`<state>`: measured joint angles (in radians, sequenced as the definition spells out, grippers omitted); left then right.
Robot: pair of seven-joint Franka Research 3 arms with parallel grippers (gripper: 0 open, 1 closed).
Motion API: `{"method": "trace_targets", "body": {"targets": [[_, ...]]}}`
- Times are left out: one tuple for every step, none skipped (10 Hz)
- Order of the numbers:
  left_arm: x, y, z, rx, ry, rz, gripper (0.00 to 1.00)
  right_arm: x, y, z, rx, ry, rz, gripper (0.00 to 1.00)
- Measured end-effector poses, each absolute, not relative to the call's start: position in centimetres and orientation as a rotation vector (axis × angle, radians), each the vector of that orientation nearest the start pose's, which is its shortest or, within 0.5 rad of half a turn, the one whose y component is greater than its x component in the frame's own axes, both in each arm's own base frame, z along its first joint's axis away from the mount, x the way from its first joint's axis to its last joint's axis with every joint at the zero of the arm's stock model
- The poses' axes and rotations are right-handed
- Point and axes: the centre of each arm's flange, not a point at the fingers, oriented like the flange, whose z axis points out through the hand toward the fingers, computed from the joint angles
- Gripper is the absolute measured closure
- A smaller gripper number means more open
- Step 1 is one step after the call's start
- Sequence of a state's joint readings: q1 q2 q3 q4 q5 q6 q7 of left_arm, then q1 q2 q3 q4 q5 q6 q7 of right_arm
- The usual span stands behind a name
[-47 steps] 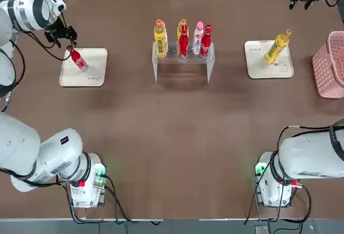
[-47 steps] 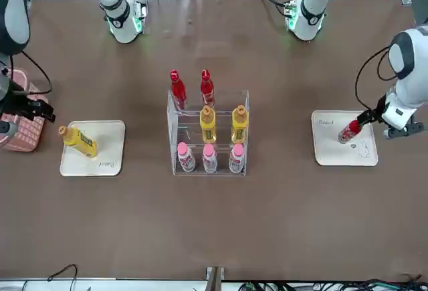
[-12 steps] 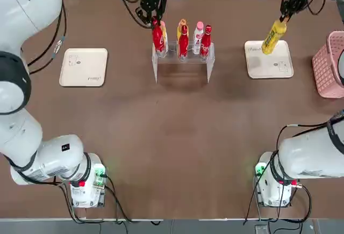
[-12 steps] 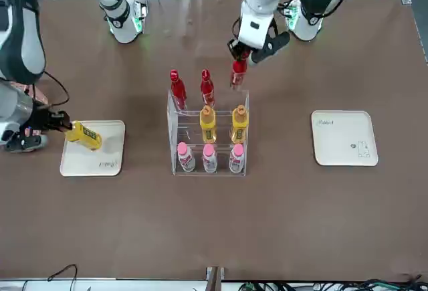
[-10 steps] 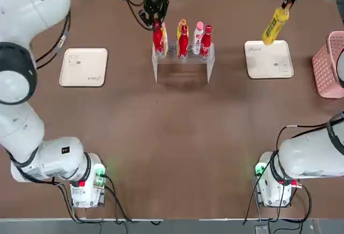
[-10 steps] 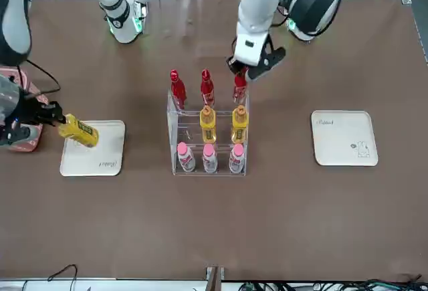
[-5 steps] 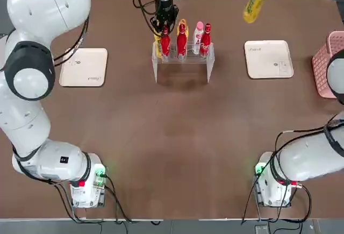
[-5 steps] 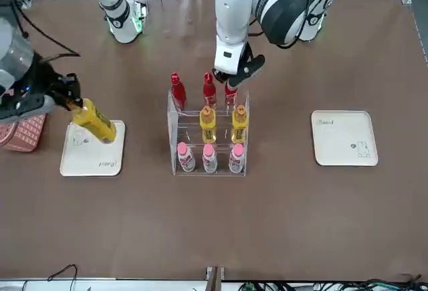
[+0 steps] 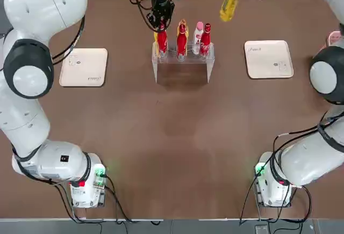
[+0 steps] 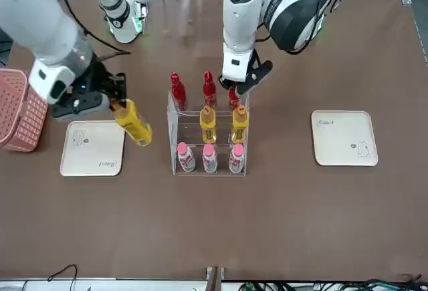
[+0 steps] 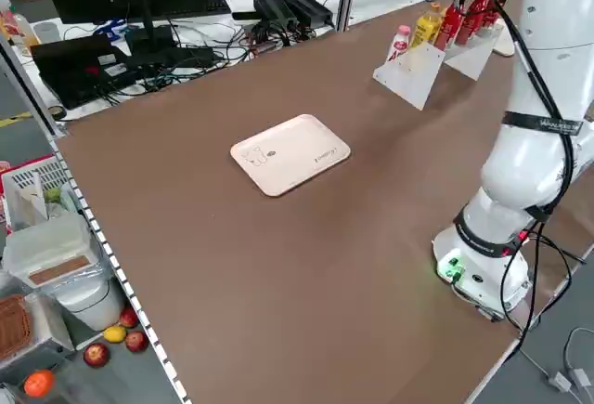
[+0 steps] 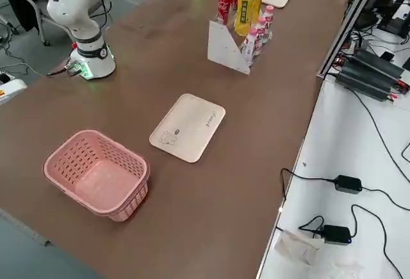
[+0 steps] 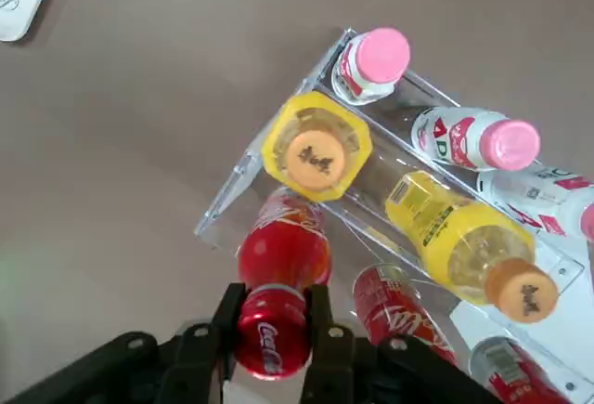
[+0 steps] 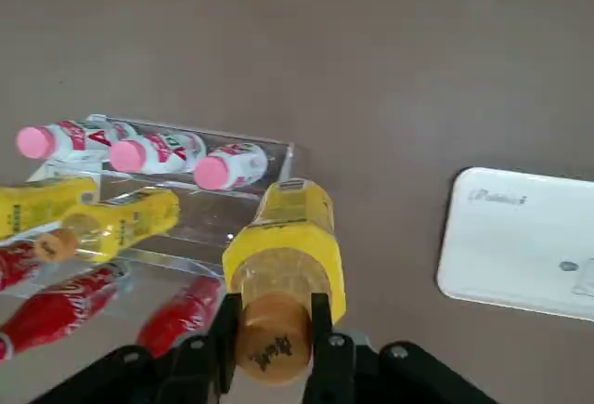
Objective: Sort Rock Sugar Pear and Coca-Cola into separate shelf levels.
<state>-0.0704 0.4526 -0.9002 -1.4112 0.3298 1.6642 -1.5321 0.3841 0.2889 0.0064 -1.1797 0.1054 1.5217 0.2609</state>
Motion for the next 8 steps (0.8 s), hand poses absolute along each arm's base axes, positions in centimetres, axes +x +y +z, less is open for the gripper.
{"method": "trace_targets", "body": {"targets": [[47.2,-45.3,51.4,-2.991,-0.876,0.049,0.66,58.3,27.4,62.4,-3.012,-0.211,-0.016,0.66],[47.4,-45.0,51.1,-2.981,-0.881,0.051,0.60,58.2,28.7,61.6,-3.013,-0.212,0.001,0.66],[47.6,-44.8,50.9,-2.971,-0.886,0.053,0.55,58.2,29.6,60.9,-3.016,-0.203,0.020,0.66],[47.5,-44.6,50.8,-2.961,-0.878,0.058,0.43,58.1,30.4,60.2,-3.019,-0.190,0.038,0.66],[47.3,-44.3,51.1,-2.945,-0.857,0.066,0.27,57.8,31.4,59.6,-3.019,-0.180,0.057,0.66],[47.0,-43.7,52.2,-2.941,-0.852,0.086,0.14,57.6,32.4,59.0,-3.019,-0.165,0.074,0.66],[47.0,-42.6,54.3,-2.951,-0.845,0.106,0.00,57.5,33.0,58.4,-3.019,-0.147,0.086,0.66],[47.5,-40.9,56.3,-2.955,-0.844,0.111,0.00,57.5,33.5,57.7,-3.020,-0.136,0.099,0.66]]}}
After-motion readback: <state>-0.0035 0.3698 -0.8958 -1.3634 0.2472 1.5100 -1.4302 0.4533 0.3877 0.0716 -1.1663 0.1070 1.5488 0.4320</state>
